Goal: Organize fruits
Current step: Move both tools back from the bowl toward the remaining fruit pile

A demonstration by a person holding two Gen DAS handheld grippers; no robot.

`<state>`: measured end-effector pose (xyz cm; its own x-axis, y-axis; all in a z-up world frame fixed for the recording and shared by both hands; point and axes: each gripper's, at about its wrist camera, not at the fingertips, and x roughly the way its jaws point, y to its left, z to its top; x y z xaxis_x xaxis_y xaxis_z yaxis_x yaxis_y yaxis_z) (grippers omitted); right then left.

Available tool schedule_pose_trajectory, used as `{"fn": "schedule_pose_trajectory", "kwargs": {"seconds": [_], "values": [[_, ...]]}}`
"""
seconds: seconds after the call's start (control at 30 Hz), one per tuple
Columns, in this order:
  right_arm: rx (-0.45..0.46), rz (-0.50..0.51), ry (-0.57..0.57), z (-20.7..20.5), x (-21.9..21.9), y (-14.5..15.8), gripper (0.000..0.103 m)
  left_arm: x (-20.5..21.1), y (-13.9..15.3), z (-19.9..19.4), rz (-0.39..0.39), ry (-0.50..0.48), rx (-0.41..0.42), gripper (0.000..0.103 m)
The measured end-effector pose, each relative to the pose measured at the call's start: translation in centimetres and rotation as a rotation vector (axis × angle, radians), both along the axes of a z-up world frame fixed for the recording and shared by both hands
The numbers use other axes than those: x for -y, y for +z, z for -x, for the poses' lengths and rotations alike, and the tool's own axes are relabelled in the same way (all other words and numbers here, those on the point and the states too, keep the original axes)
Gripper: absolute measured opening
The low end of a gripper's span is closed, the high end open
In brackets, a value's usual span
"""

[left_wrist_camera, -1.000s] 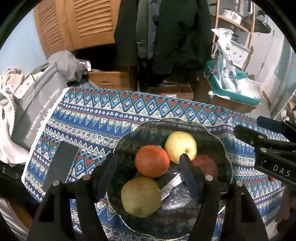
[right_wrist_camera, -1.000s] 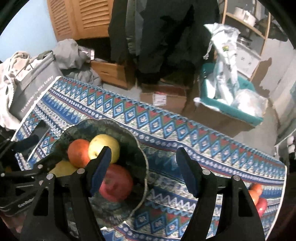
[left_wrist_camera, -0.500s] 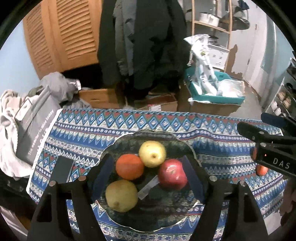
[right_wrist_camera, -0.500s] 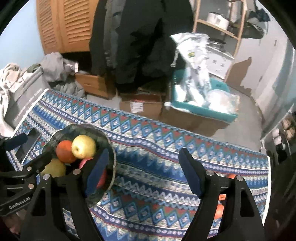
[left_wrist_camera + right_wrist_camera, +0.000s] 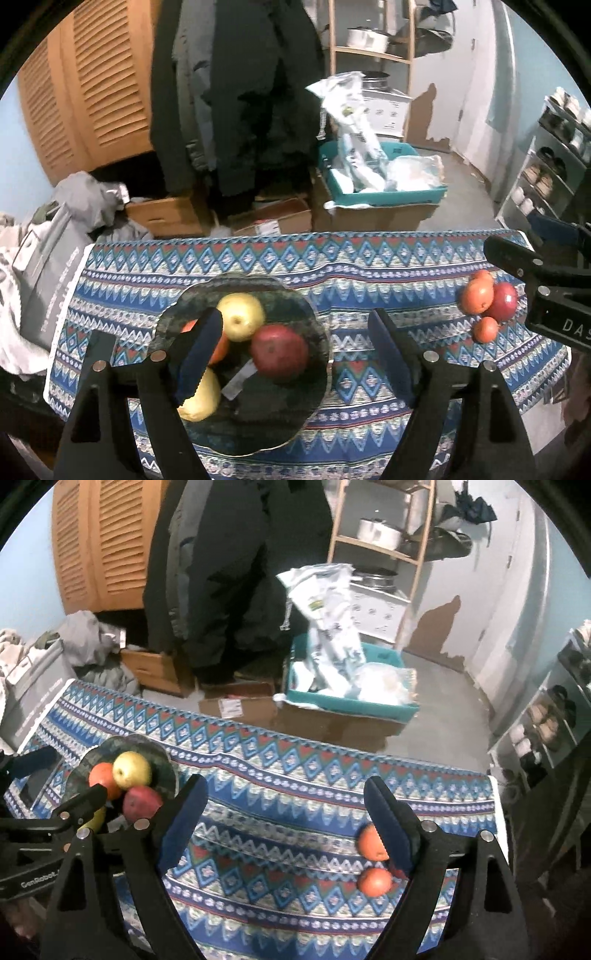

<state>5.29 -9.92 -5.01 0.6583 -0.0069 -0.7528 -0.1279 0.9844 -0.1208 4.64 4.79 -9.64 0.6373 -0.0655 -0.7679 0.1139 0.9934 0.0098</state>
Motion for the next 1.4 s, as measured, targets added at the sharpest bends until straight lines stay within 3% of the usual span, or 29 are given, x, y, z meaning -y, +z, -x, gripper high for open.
{"fn": "schedule_pose_trajectory", "kwargs": {"seconds": [0.1,0.77,1.4], "values": [[0.01,0.007,-0.018,0.5,1.2,0.3,0.086,1.4,0.3,0.1,0.008,-0.024,-0.003,0.087],[0.034,-0.007,-0.129,3.7,10.1,1.2,0.087,9.5,0.5,0.5,-0.03,-0.16,-0.013,0.087],[-0.014,0.017,-0.239,4.8,17.6,-0.9,0.087,15.3,-1.8,-0.8,-0.069,-0.229,-0.064,0.087]]}}
